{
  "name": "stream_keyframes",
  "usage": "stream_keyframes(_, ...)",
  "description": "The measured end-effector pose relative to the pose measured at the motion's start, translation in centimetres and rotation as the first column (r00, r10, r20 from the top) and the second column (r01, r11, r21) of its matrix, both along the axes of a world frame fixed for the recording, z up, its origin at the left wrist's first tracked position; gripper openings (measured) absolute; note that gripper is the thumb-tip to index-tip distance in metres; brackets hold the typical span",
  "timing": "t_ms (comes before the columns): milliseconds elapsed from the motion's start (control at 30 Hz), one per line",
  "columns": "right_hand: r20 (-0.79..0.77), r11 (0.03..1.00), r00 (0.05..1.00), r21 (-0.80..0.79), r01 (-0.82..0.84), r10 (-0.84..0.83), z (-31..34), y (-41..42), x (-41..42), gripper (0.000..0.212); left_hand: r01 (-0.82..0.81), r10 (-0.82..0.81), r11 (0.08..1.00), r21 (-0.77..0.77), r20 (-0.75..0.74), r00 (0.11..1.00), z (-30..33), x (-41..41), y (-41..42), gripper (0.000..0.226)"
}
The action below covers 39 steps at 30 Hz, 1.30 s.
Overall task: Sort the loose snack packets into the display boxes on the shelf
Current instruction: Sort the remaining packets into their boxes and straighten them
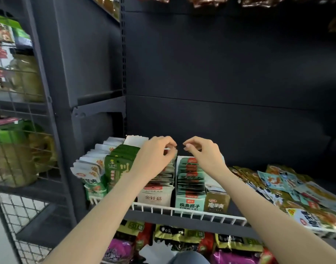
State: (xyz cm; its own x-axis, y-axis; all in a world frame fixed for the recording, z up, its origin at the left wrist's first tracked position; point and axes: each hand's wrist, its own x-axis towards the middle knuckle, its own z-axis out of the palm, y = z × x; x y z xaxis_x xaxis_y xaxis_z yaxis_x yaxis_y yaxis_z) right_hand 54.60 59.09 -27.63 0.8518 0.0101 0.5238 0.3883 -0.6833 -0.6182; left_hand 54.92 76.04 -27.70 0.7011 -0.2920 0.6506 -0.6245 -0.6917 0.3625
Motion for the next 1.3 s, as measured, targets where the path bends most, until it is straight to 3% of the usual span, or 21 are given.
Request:
stream_keyframes(167,-0.035,0.983,0.983,0.028,0.183,-0.182,-1.5,-7.9,-1.1,0.017,0.064,-0.07,0.989,0.136,0.044,0.997,-0.1,-0.5,-9.2,0.02)
stream_keyframes(333,-0.146,0.908,0.898,-0.002,0.419,-0.415,-4.0,-17.5,-1.7,0.024,0.156,-0.137,0.983,0.098,-0.185,0.973,-2.2,0.6,-20.6,0.027)
stream_keyframes(533,-0.363,0.766,0.676,-0.257,0.589,-0.641,-8.5,-29.4,-1.6,0.052,0.256,-0.16,0.957,0.139,-0.481,0.862,-7.8,4.6,-32.1,0.04)
stream_keyframes(600,-0.429,0.726,0.592,-0.305,0.616,-0.683,-9.8,-32.3,-1.3,0.059,0.285,-0.151,0.944,0.168,-0.55,0.821,-9.7,5.9,-34.3,0.056)
stream_keyframes(700,-0.458,0.679,0.509,-0.385,0.625,-0.729,-11.6,-35.0,-0.4,0.069,0.307,-0.133,0.926,0.221,-0.57,0.811,-11.7,7.7,-36.0,0.07)
stream_keyframes(767,-0.476,0.663,0.472,-0.423,0.617,-0.742,-12.1,-35.7,0.3,0.059,0.308,-0.089,0.907,0.286,-0.587,0.805,-12.8,8.7,-36.5,0.072)
stream_keyframes(867,-0.339,0.581,0.483,-0.603,0.546,-0.807,-12.1,-35.3,0.8,0.026,0.305,-0.038,0.869,0.388,-0.563,0.825,-13.9,9.4,-36.9,0.071)
stream_keyframes(967,-0.134,0.462,0.588,-0.763,0.452,-0.797,-11.7,-34.3,0.9,0.027,0.287,-0.067,0.9,0.327,-0.548,0.834,-13.7,9.3,-37.0,0.066)
stream_keyframes(1033,-0.083,0.496,0.63,-0.699,0.516,-0.772,-10.9,-33.6,0.9,0.024,0.29,-0.1,0.914,0.282,-0.538,0.837,-13.2,8.9,-36.9,0.064)
stream_keyframes(1133,-0.094,0.678,0.702,-0.379,0.63,-0.706,-8.8,-31.8,0.8,0.024,0.367,-0.198,0.903,0.221,-0.545,0.815,-11.9,7.1,-36.2,0.075)
stream_keyframes(1233,-0.094,0.799,0.793,-0.058,0.599,-0.601,-5.6,-29.1,0.0,0.024,0.451,-0.353,0.891,0.049,-0.548,0.758,-10.4,4.9,-34.7,0.077)
stream_keyframes(1300,-0.135,0.825,0.83,0.106,0.555,-0.541,-3.7,-27.3,-0.6,0.024,0.426,-0.388,0.905,-0.026,-0.463,0.797,-9.2,3.8,-33.1,0.066)
